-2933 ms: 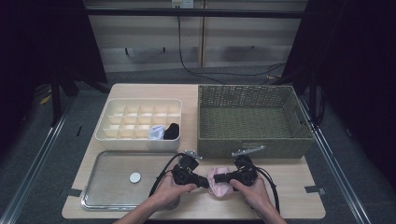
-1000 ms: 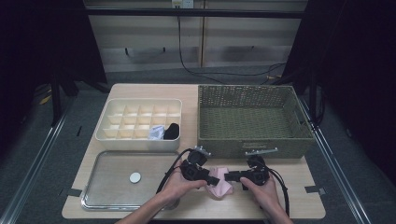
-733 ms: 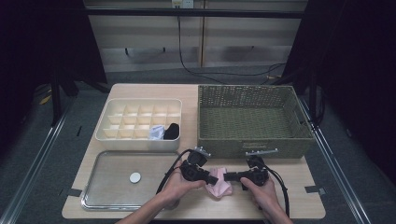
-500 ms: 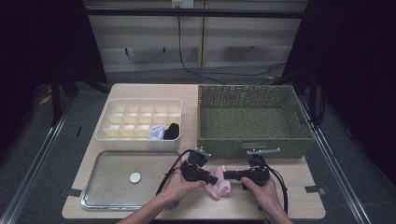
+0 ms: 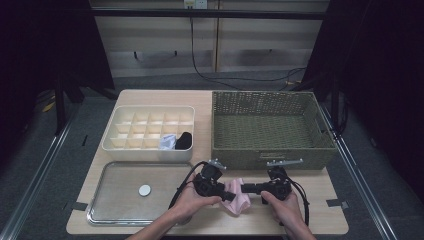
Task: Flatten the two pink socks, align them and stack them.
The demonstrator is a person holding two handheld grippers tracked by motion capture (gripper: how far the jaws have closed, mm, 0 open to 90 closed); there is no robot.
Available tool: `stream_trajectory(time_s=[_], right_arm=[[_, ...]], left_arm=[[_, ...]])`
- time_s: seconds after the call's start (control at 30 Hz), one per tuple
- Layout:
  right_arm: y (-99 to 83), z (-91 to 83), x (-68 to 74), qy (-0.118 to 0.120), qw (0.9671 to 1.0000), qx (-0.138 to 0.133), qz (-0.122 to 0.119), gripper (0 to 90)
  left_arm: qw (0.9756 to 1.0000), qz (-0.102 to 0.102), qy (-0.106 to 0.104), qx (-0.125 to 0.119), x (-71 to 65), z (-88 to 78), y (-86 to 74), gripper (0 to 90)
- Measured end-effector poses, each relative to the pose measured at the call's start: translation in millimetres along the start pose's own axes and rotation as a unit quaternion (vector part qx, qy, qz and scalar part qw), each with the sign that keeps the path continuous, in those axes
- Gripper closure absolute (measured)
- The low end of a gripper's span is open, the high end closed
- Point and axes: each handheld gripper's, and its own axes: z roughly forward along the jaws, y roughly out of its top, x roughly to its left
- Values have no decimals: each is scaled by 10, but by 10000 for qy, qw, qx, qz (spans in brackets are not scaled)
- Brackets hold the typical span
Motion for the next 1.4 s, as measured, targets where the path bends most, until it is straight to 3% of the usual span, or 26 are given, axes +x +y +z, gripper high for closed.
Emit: stream_trajectory(time_s=[0.2,0.33,0.47,0.53,0.67,0.83,1.23,1.4], right_arm=[[-2,-39,-23,-32,10000,41,-8,853],[5,-60,-41,-48,10000,81,-16,853],[1,-84,-58,-83,9999,94,-11,853],[-3,-96,-58,-77,9999,101,-13,853],[-1,-113,-36,-56,10000,53,-42,853],[14,-106,-2,-35,9999,31,-100,852],[67,-16,111,73,9997,0,-213,843],[73,38,146,-7,9994,9,-333,835]], left_arm=[[9996,59,-160,-210,10,-134,20,486],[9998,105,-156,17,15,-69,-19,552],[9995,153,-269,86,-27,11,-34,605],[9996,170,-184,138,-41,35,-33,650],[9995,78,-274,141,-17,76,-37,714],[9995,-61,-297,119,5,98,-27,721],[9994,-45,-282,181,13,111,-11,721],[9994,-5,-296,204,15,133,8,721]])
